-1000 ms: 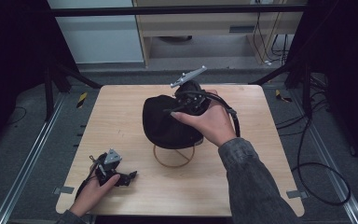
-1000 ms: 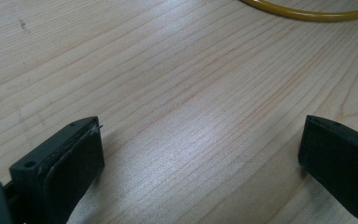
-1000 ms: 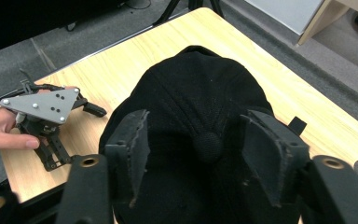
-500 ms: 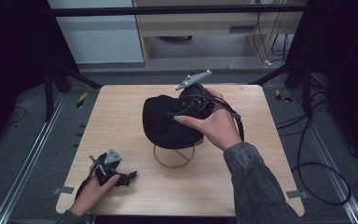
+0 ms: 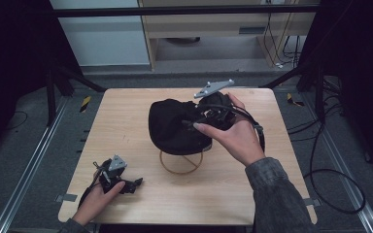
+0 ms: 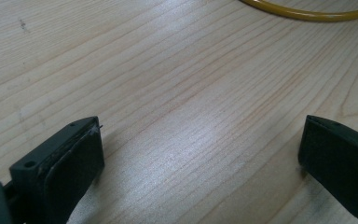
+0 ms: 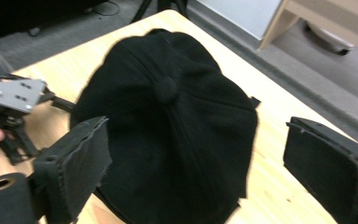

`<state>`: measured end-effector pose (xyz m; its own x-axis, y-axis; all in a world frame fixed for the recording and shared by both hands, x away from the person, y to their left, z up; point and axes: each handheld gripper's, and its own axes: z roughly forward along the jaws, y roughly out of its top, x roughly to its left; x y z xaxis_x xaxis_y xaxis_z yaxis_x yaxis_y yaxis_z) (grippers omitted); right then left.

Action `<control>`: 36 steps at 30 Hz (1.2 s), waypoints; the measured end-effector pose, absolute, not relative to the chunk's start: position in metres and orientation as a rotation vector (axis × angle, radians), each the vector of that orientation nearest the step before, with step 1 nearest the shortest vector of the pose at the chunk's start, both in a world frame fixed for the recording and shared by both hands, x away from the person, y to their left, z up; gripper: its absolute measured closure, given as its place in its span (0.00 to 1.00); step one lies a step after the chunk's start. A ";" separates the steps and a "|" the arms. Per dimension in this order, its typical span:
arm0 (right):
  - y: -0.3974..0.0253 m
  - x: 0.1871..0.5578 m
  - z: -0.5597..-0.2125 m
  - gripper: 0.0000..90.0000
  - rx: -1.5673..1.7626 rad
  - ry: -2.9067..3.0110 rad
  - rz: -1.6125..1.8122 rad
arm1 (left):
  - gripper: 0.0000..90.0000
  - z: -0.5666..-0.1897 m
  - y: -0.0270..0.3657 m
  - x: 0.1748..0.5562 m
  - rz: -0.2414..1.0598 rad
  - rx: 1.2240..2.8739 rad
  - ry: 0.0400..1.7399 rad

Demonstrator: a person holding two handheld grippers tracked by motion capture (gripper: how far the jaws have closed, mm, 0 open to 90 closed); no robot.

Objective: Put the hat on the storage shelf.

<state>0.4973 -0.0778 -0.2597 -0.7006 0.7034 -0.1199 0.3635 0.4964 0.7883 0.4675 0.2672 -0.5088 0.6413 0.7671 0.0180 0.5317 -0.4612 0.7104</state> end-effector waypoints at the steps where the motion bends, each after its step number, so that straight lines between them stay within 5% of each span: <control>1: -0.080 0.496 -0.260 0.08 0.872 2.309 1.063 | 0.00 -0.509 0.267 0.467 0.443 2.175 1.006; 36: -0.151 0.461 -0.318 0.08 1.002 2.295 0.981 | 0.00 -0.509 0.267 0.467 0.445 2.179 1.004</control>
